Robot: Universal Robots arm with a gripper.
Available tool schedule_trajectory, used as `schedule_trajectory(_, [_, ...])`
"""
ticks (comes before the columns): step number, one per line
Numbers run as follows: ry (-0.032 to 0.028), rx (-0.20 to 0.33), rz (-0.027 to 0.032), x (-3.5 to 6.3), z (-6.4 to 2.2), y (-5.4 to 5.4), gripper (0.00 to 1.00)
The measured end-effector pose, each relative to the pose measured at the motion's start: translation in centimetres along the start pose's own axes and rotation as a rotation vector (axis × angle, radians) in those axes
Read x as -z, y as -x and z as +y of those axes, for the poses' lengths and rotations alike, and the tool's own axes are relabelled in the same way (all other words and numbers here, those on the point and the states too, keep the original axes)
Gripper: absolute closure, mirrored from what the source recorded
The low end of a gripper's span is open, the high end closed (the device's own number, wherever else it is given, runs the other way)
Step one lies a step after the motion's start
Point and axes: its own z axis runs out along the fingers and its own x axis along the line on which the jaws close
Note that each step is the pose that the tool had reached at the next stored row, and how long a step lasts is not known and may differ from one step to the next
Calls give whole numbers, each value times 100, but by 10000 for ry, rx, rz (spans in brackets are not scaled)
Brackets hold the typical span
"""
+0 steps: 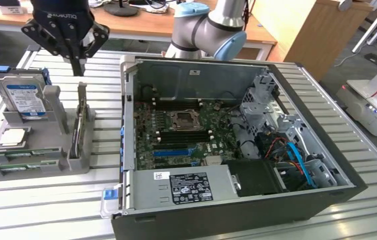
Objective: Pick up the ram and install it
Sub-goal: 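Reach for the ram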
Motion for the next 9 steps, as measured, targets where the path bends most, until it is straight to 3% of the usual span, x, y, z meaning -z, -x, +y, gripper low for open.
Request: schedule_trajectory(9, [-1,0,0,6,-24,-326,89])
